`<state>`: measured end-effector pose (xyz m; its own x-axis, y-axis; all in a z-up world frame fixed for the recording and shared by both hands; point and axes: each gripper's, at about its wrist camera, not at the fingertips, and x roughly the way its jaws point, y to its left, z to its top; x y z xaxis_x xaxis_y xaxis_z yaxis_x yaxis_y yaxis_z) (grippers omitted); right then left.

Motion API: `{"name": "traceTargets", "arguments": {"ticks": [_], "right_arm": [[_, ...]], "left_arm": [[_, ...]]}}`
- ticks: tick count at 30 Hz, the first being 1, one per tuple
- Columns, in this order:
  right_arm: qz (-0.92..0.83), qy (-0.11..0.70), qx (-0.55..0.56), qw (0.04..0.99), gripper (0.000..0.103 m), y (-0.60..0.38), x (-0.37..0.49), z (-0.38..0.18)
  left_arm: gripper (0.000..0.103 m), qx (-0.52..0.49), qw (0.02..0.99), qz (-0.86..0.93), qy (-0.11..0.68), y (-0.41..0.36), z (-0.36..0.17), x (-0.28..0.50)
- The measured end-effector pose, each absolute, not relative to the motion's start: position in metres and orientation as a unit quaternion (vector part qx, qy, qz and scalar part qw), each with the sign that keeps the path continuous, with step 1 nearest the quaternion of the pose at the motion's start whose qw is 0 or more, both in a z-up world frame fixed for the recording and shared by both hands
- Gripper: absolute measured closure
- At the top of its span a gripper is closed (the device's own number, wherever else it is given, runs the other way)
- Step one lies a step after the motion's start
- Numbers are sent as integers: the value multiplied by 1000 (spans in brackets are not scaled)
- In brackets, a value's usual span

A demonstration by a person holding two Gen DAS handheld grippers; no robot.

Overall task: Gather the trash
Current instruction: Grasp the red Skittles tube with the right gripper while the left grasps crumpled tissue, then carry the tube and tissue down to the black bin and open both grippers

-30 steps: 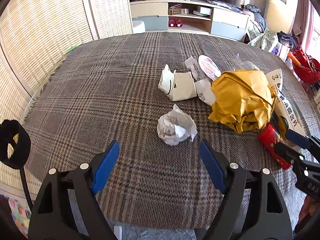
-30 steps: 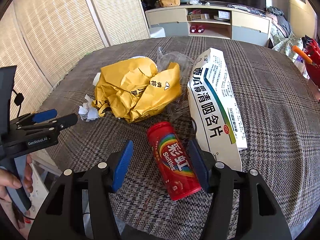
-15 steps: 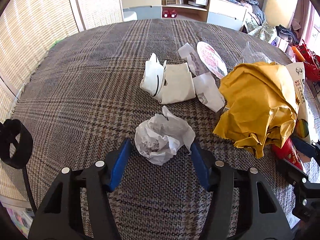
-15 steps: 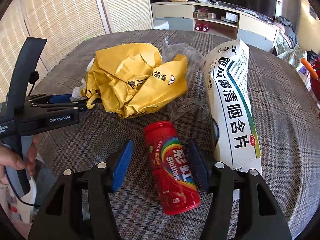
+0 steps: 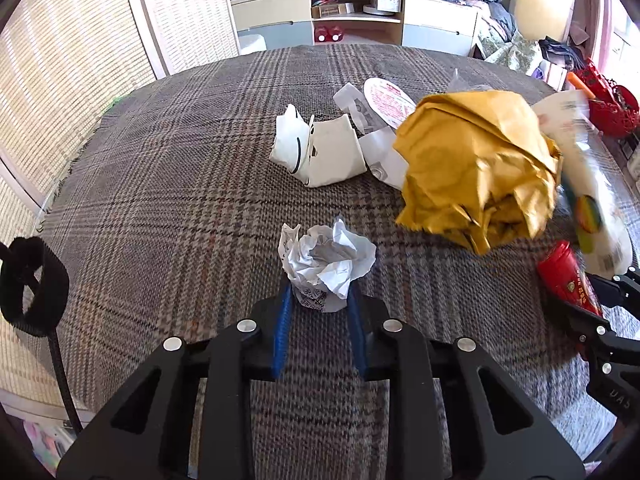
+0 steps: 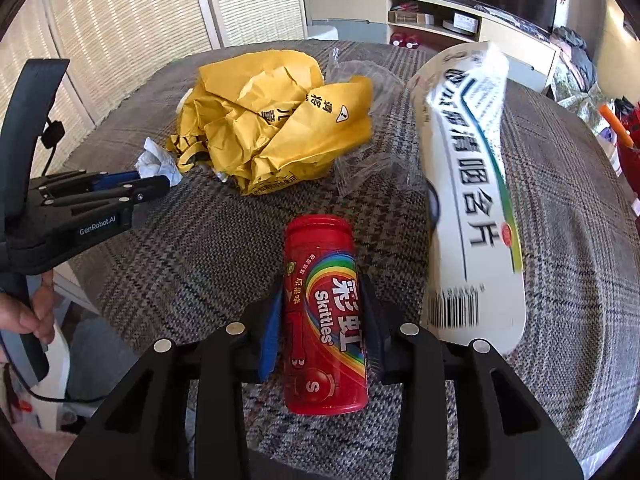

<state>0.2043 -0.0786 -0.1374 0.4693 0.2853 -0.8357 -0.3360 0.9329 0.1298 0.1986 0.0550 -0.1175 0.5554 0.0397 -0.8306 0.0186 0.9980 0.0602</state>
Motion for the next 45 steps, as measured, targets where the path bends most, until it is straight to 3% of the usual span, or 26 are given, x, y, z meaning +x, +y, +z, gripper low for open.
{"name": "traceTargets", "arguments": {"ticks": [24, 45], "right_arm": [[183, 500, 60, 845, 66, -124, 88, -137], [130, 539, 107, 825, 66, -150, 36, -191]], "left_arm": [[82, 40, 884, -74, 460, -11, -99, 46], [82, 22, 825, -118, 553, -52, -192, -16]]}}
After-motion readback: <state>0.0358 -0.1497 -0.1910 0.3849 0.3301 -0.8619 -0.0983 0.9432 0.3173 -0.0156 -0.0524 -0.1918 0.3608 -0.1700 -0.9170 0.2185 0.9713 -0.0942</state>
